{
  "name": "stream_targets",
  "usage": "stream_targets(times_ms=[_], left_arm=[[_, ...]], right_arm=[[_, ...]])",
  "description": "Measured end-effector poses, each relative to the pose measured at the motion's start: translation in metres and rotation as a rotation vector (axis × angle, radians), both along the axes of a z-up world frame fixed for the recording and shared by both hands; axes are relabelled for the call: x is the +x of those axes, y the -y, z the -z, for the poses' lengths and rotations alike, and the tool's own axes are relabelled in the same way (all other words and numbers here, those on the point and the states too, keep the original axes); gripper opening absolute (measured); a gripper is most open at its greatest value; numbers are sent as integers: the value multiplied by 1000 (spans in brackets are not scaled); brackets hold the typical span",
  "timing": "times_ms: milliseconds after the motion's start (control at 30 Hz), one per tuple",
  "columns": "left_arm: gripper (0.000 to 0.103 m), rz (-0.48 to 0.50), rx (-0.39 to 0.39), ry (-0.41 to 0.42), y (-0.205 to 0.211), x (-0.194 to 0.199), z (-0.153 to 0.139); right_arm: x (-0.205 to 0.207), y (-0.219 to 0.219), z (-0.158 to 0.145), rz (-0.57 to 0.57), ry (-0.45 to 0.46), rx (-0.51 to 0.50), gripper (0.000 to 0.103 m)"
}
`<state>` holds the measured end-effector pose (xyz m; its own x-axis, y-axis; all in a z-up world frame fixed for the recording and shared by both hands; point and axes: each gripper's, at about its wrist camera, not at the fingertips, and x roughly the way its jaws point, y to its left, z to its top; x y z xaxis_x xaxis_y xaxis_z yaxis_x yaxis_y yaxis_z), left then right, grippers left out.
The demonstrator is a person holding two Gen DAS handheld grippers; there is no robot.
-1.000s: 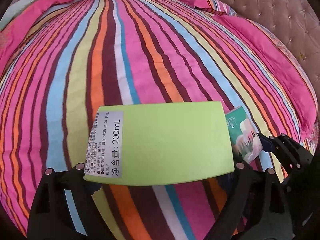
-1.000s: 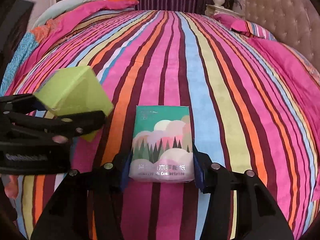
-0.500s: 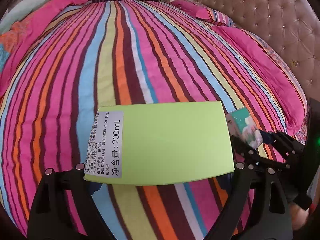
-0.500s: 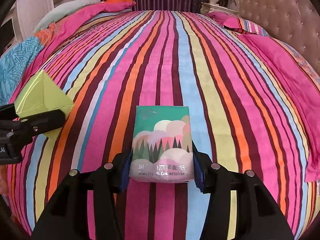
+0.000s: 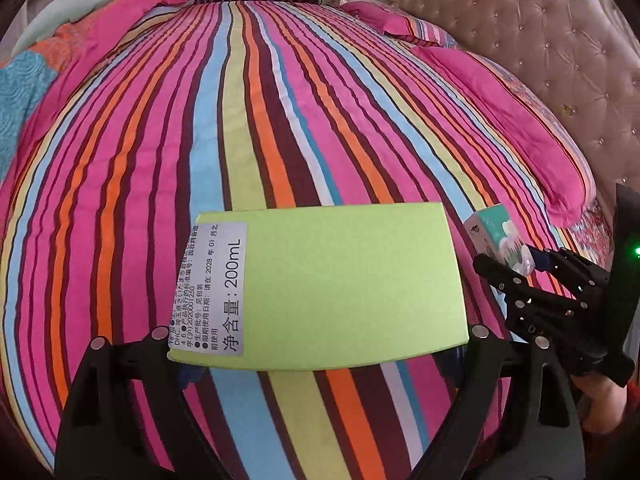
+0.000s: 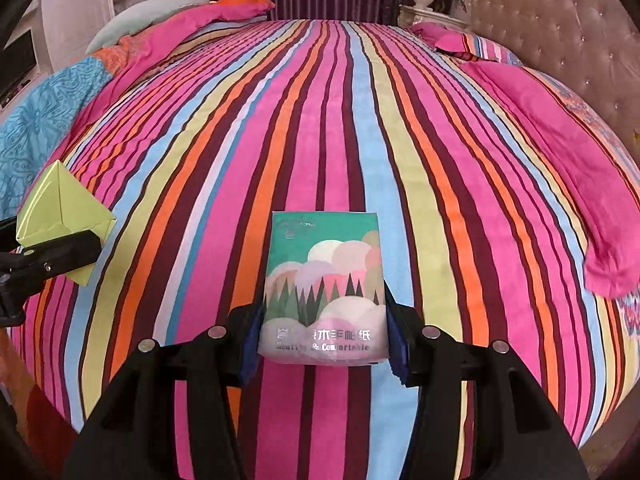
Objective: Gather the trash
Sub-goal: 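Carry the lime-green box and tissue pack down over the wastebasket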
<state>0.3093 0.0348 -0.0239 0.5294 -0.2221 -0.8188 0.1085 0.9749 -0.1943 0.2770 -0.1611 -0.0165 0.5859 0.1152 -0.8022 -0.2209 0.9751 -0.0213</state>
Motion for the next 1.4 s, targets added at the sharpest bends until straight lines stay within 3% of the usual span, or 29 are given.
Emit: stream_targets(times_ms=[533,1067,1400], left_arm=[[86,26,28,-3,-6,-121,10],[86,68,29,-108,-2,-247,56],[86,83,21,-230,12,-280,101]], right_arm=[[-97,12,7,3,-69,147,48],[-183,8,15,-56,-121,165,48],[-216,-5,53,-74,-271,185,48]])
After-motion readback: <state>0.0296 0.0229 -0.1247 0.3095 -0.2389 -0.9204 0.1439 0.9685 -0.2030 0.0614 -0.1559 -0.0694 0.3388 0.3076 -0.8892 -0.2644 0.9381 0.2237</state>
